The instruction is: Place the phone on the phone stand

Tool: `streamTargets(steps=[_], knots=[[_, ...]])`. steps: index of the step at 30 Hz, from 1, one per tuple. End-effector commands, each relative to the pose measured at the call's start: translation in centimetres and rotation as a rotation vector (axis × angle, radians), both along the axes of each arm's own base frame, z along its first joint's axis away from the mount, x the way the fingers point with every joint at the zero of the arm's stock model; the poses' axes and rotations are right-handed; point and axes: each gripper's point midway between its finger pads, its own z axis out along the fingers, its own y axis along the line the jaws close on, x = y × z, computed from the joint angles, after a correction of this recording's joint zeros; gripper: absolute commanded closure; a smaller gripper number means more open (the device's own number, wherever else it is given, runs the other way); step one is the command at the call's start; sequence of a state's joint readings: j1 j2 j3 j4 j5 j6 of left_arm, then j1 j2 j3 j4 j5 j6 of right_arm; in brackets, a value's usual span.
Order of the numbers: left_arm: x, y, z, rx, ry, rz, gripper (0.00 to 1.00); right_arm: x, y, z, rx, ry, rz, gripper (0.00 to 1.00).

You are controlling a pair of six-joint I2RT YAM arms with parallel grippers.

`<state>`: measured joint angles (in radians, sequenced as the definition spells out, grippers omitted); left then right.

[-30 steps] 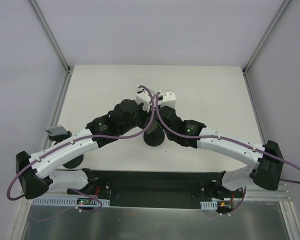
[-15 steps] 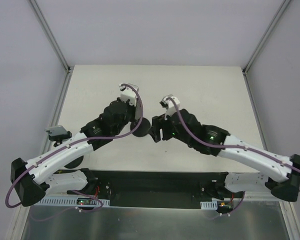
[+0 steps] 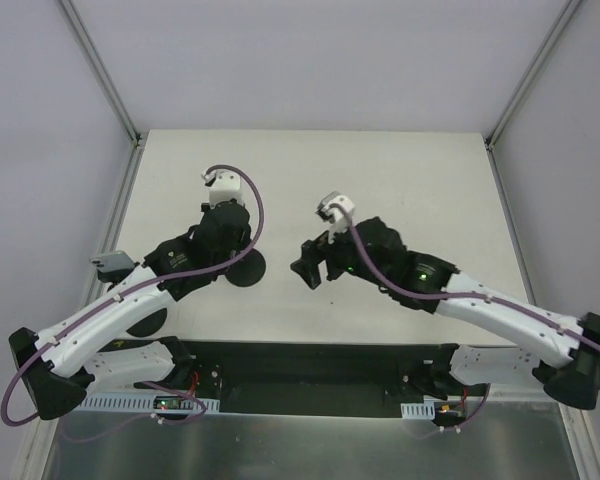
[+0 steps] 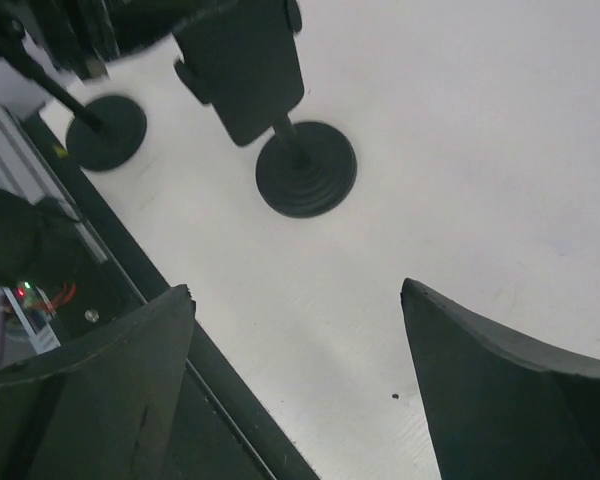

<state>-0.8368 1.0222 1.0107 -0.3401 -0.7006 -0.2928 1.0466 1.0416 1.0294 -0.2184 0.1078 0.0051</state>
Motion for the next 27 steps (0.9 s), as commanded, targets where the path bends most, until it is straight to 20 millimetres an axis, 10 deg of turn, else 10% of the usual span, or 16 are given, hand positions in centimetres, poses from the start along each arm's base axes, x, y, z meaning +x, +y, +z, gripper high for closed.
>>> streamTargets(steps=[1,12,17,22,27], knots=[[-1.3,3.1,1.8,-0.135,0.014,0.218,1.0,0.2,6.3,0.4,0.049,-0.177,0.116,0.13],[-1.9,2.9,0.7,-0.238,0.079,0.295,1.0,0.1,14.1,-0.4,0.182,-0.362,0.124,0.12],[-3.0,2.3,1.0,-0.292,0.112,0.227,0.46,0.2,15.6,-0.7,0.199,-0.363,0.121,0.12],[-4.2,2.7,2.1,-0.349,0.097,0.183,0.13,1.1,16.3,-1.3,0.188,-0.349,0.039,0.12],[-5.7,5.4,6.0,-0.36,-0.006,0.16,0.09,1.8,16.7,-0.4,0.19,-0.358,-0.088,0.15]])
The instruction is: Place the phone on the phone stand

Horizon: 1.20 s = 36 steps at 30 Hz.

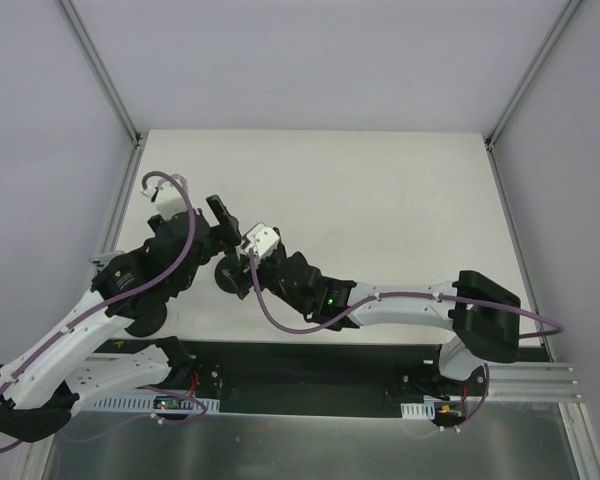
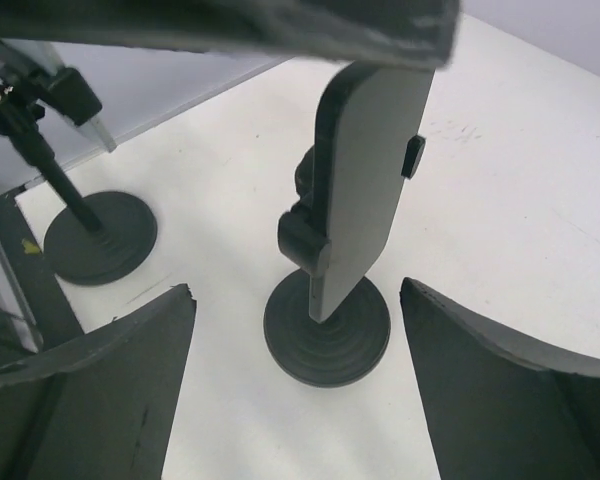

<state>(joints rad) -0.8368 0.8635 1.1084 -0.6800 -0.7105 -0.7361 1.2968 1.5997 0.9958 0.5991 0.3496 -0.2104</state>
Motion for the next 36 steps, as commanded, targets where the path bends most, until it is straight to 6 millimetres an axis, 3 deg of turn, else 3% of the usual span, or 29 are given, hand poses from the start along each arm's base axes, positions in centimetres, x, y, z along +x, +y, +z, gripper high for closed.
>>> streamTargets(steps=[1,2,4,6,8,11,13,22,26,30,33,34,35,36], knots=[[-1.5,2.7,4.2,0.01,-0.107,-0.014,0.1,1.4,0.9,5.4,0.149,-0.043,-0.144,0.17],[-2.2,3.8,5.4,-0.011,-0.149,-0.009,0.12,1.6,1.3,7.0,0.177,-0.044,-0.162,0.19],[-3.0,5.1,6.4,0.008,-0.194,-0.021,0.13,2.7,0.8,6.0,0.14,-0.017,-0.249,0.24],[-4.5,6.5,7.6,-0.025,-0.249,-0.039,0.15,3.6,0.5,6.8,0.129,-0.016,-0.32,0.33],[-6.0,6.7,8.3,-0.067,-0.29,-0.114,0.16,4.1,0.8,6.4,0.113,-0.01,-0.349,0.44],[-7.6,6.1,8.7,-0.109,-0.324,-0.218,0.17,4.9,1.1,6.3,0.077,-0.018,-0.396,0.51],[-8.1,5.8,8.8,-0.093,-0.335,-0.27,0.17,5.3,1.5,6.1,0.059,-0.02,-0.403,0.52],[-9.2,5.4,9.3,-0.092,-0.361,-0.349,0.2,5.7,3.4,5.3,0.001,-0.035,-0.345,0.75],[-9.2,5.3,9.6,-0.073,-0.367,-0.363,0.2,3.9,6.0,6.0,-0.021,-0.108,-0.14,0.97],[-9.6,5.4,10.4,-0.087,-0.387,-0.375,0.2,0.9,8.9,6.9,0.001,-0.147,0.152,1.0],[-10.2,5.8,11.2,-0.097,-0.415,-0.387,0.2,0.7,9.8,6.8,0.009,-0.152,0.27,1.0],[-10.5,5.9,11.5,-0.094,-0.429,-0.399,0.2,-0.6,10.6,7.1,0.027,-0.153,0.374,0.99],[-10.9,5.7,11.8,-0.098,-0.44,-0.426,0.2,0.0,10.7,7.3,0.043,-0.133,0.399,1.0],[-11.3,5.5,12.0,-0.1,-0.452,-0.453,0.2,-1.2,11.4,6.2,0.029,-0.099,0.51,0.99]])
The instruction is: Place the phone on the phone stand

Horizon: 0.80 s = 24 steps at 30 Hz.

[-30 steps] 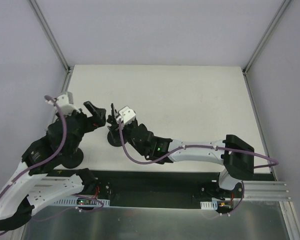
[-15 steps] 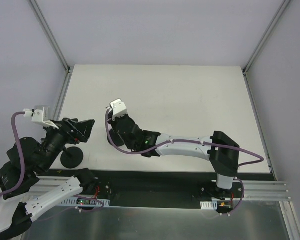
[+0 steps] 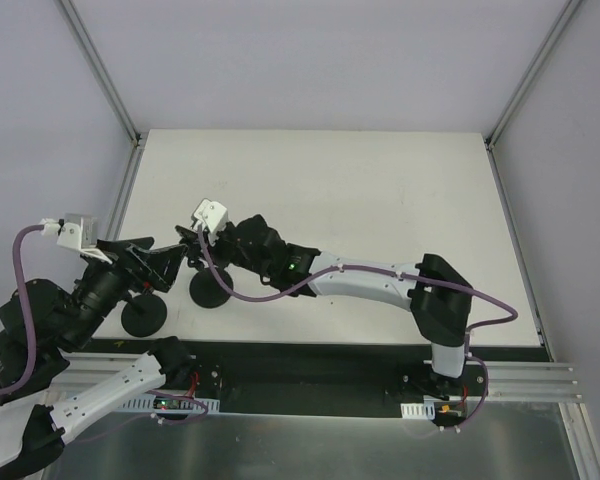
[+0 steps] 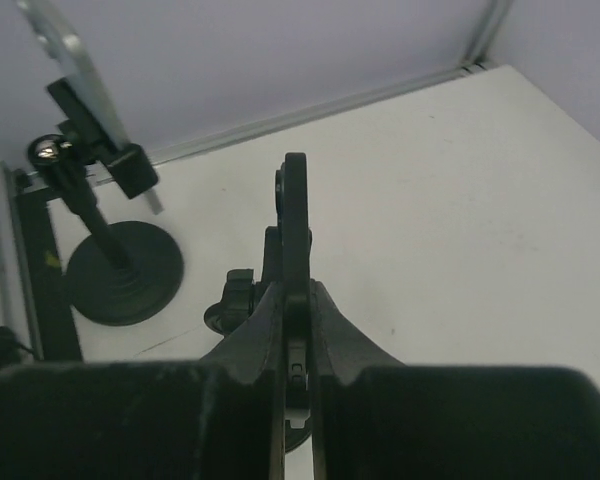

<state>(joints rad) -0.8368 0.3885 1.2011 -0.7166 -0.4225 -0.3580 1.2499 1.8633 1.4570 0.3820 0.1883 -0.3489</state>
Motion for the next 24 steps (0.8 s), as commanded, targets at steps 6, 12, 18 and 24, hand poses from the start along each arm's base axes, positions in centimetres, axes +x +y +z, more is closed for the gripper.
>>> streamTargets(steps=[6,12,18,24], knots=[[-3.5,-0.7,3.5,0.014,-0.16,-0.204,0.17,-4.5,4.8,3.0,0.087,0.047,0.494,1.0],[-3.4,-0.7,3.5,0.029,-0.169,-0.205,0.17,-6.2,4.8,3.1,0.074,0.031,0.487,1.0],[-3.1,-1.0,3.3,0.046,-0.161,-0.205,0.17,-7.1,4.9,2.4,0.054,0.01,0.42,0.99],[-3.0,-1.4,3.4,0.049,-0.159,-0.22,0.17,-6.9,4.5,2.5,0.063,0.003,0.394,1.0]])
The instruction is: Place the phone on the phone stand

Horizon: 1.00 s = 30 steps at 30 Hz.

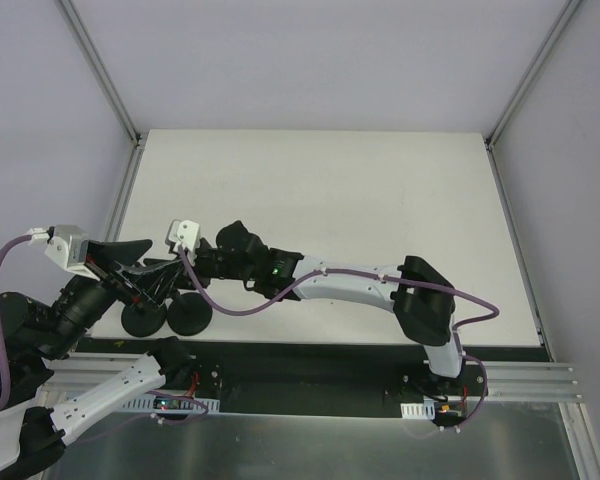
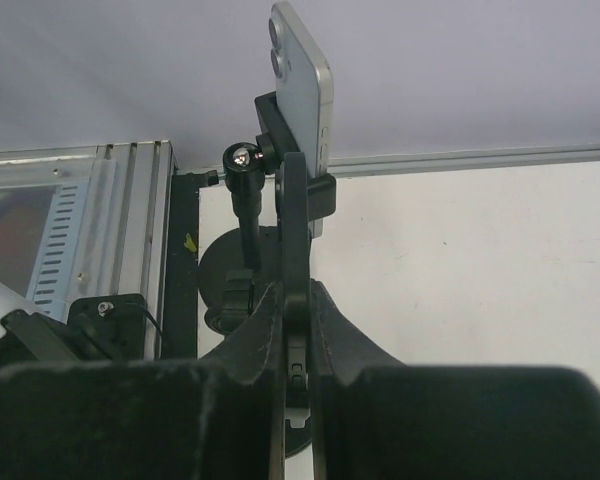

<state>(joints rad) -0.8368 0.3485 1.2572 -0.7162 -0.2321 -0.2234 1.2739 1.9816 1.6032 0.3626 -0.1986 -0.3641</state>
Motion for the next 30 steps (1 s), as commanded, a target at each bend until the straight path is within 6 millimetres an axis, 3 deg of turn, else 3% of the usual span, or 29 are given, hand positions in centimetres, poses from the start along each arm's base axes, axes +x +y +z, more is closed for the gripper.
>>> streamTargets(steps=[1,3,4,7,10,11,12,13,14,15,16,17,18,19,20,22,25,28,30], knots=[[0.0,-0.6,1.1,0.0,-0.029,-0.028,0.17,-0.1,-1.0,2.5,0.043,-0.02,-0.019,0.91],[0.1,-0.6,1.0,0.0,-0.025,-0.022,0.17,0.2,-1.3,2.6,0.044,-0.02,-0.044,0.7],[0.2,-0.6,0.9,0.001,-0.022,-0.019,0.17,0.2,-1.3,2.6,0.043,-0.019,-0.049,0.5],[0.3,-0.8,0.6,0.006,-0.015,-0.019,0.17,0.2,-1.9,3.3,0.05,-0.007,-0.055,0.27],[0.4,-0.8,0.7,0.005,-0.012,-0.016,0.17,-0.2,-2.8,4.7,0.067,0.007,-0.061,0.18],[0.5,-0.9,0.8,0.005,-0.01,-0.016,0.17,-0.3,-3.5,6.3,0.102,0.005,-0.069,0.17],[0.4,-0.9,0.9,0.0,-0.008,-0.016,0.17,-0.2,-4.2,5.4,0.088,0.013,-0.088,0.17],[0.5,-1.0,1.0,-0.003,-0.005,-0.017,0.17,-0.2,-4.9,5.8,0.1,0.019,-0.098,0.16],[0.6,-1.1,1.1,-0.006,-0.004,-0.017,0.16,-0.5,-6.1,8.3,0.154,0.008,-0.106,0.16],[0.7,-1.2,1.0,-0.012,0.007,-0.014,0.16,-0.2,-7.3,6.8,0.132,0.017,-0.14,0.16],[1.0,-1.4,0.8,-0.008,0.017,-0.008,0.16,0.0,-8.2,7.2,0.147,0.022,-0.165,0.16],[1.2,-1.5,0.7,-0.009,0.025,-0.004,0.16,0.0,-9.8,9.0,0.19,0.018,-0.192,0.16],[1.4,-1.7,0.4,-0.01,0.042,0.004,0.15,1.5,-11.2,9.4,0.203,0.016,-0.3,0.15],[1.9,-2.0,0.0,-0.001,0.061,0.01,0.14,2.7,-12.5,8.6,0.191,0.026,-0.374,0.12],[2.2,-2.2,-0.2,-0.002,0.072,0.022,0.13,3.7,-14.4,9.4,0.21,0.075,-0.467,0.09],[3.2,-3.2,-1.2,0.012,0.121,0.035,0.12,8.8,-19.7,8.4,0.208,0.144,-0.809,0.04],[4.4,-5.1,-2.1,0.03,0.181,0.02,0.11,12.6,-27.6,7.1,0.226,0.239,-1.12,0.04],[5.1,-7.5,-2.7,0.044,0.228,-0.033,0.12,13.9,-33.9,6.8,0.239,0.231,-1.271,0.01],[5.5,-8.9,-2.9,0.036,0.242,-0.065,0.12,13.4,-36.9,7.2,0.241,0.192,-1.295,0.0]])
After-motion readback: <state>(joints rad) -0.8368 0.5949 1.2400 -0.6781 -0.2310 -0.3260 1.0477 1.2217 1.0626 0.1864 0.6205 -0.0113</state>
